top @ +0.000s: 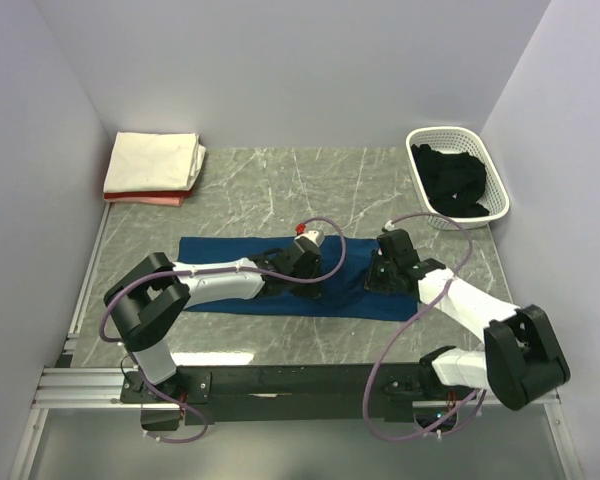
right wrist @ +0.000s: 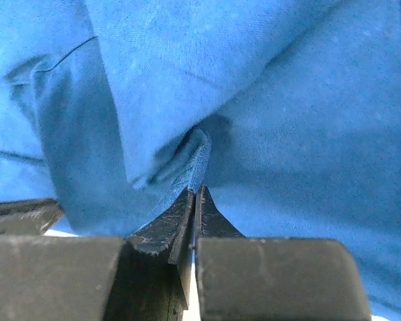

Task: Fold and stack the t-shirts
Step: Fold the tshirt

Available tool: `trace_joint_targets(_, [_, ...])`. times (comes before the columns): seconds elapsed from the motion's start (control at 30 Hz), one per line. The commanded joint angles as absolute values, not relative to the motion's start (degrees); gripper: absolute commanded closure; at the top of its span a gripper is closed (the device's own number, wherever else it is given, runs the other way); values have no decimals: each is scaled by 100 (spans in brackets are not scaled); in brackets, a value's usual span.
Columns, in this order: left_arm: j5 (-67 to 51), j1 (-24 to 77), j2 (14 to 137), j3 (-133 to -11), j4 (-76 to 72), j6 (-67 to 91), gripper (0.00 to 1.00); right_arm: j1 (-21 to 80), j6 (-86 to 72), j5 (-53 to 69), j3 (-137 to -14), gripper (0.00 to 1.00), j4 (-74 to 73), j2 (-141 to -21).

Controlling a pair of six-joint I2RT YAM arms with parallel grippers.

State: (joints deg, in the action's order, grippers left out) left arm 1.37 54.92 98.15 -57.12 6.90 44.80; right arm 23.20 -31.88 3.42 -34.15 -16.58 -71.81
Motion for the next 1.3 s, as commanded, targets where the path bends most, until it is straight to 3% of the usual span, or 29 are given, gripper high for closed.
trace_joint_targets(0.0, [149,5528,9519,-5660,650,4526,99,2276,-3287,71,-3297,97,-1950,-6602])
trace_joint_targets(0.3, [202,5528,9466,-5652,773,4535,99,2303,-4157,544,-2375,95,-2689,-4660])
trace_joint_targets(0.43, [167,5511,9510,-5669,765,4535,97,2294,-4508,729,-2118,77,-2856,-4026])
trace_joint_targets(0.47, [176,5511,9492,-5669,765,4535,94,2294,-4552,703,-2153,66,-2891,-3956])
trace_joint_targets(0.5, [193,5519,9475,-5669,773,4544,84,2294,-4622,660,-2206,62,-2909,-3842])
trace_joint_targets(0.53, [228,5511,9449,-5643,782,4553,79,2294,-4649,546,-2284,51,-2927,-3806])
trace_joint_targets(0.63, [290,5406,9229,-5581,852,4544,63,2233,-4562,20,-2855,40,-2874,-4077])
trace_joint_targets(0.9, [255,4844,8149,-5011,984,4684,59,775,-3797,307,-4359,43,-1996,-6571])
trace_joint_targets(1.03, [-219,4273,7639,-4537,897,4781,60,449,-3823,457,-4465,45,-1575,-7066])
trace_joint_targets(1.27, [-729,3824,7189,-4421,1037,4588,60,290,-4016,475,-3798,62,-774,-7145])
